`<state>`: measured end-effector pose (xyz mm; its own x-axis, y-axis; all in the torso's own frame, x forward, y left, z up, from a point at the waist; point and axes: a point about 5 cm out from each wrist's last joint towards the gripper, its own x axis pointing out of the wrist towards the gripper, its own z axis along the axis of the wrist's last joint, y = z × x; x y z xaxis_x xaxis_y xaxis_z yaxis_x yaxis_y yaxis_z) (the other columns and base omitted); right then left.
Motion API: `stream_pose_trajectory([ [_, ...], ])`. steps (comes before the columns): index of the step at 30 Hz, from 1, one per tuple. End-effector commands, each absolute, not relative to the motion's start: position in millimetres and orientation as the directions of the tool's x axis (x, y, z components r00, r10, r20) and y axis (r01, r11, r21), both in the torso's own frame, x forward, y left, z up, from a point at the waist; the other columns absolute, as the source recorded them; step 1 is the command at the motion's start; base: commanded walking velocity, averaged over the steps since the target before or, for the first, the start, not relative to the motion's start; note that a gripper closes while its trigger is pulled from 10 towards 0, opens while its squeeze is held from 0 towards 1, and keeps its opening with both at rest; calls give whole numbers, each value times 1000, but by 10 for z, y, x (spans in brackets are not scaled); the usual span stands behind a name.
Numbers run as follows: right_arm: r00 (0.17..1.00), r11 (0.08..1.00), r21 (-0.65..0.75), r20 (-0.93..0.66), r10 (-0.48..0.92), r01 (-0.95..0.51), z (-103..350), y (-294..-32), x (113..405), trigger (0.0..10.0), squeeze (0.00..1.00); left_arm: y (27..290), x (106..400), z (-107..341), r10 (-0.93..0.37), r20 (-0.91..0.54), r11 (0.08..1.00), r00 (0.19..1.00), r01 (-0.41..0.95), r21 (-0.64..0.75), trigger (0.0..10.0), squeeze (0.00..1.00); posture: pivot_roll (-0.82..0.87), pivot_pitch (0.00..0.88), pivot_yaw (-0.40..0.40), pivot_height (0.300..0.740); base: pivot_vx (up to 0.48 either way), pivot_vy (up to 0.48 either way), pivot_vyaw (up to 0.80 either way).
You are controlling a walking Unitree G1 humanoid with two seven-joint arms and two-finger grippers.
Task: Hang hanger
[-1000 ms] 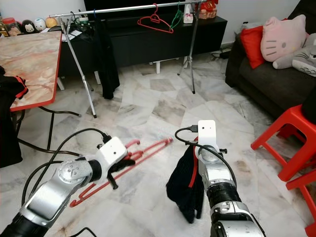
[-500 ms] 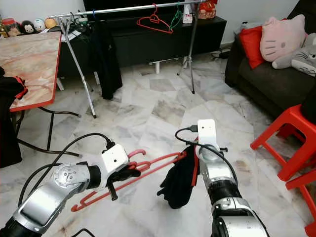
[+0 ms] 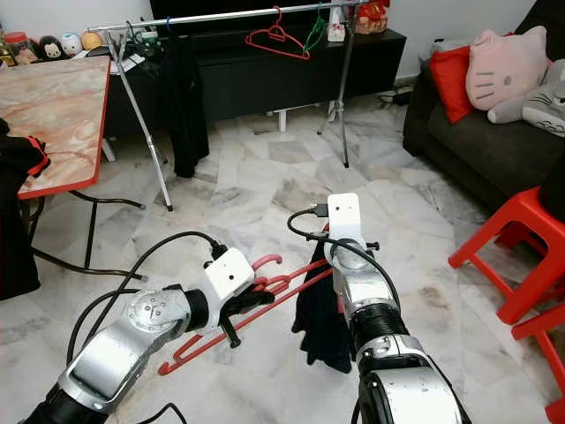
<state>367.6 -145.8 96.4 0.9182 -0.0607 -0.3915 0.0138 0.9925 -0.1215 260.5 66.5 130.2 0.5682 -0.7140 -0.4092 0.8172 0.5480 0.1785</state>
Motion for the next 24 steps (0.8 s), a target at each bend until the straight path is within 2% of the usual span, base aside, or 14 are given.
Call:
stream_pose_trajectory([
  [1,930,994,-106,-365,-52,14,1037,-1423,3716,10000,0,669,2642,1332,-700,-415,560,581,807,187,10000,0,46,0,-36,740,0,0,0],
  [10,925,990,-61,-353,-142,129,1052,-1542,3711,10000,0,741,2707,1299,-630,-441,619,640,756,212,10000,0,44,0,-38,740,0,0,0],
  [11,918,986,16,-367,-149,166,1036,-1535,3701,10000,0,755,2736,1298,-609,-439,643,660,735,214,10000,0,44,0,-38,740,0,0,0],
  [13,917,982,61,-372,-144,179,1029,-1518,3696,10000,0,759,2746,1299,-602,-439,652,667,728,213,10000,0,44,0,-38,740,0,0,0],
  [15,919,978,130,-379,-104,164,1003,-1425,3674,10000,0,752,2756,1304,-597,-440,658,671,723,209,10000,0,44,0,-38,740,0,0,0],
  [24,918,984,144,-395,-42,107,951,-1230,3634,10000,0,734,2764,1305,-593,-442,668,673,718,196,10000,0,44,0,-38,740,0,0,0],
])
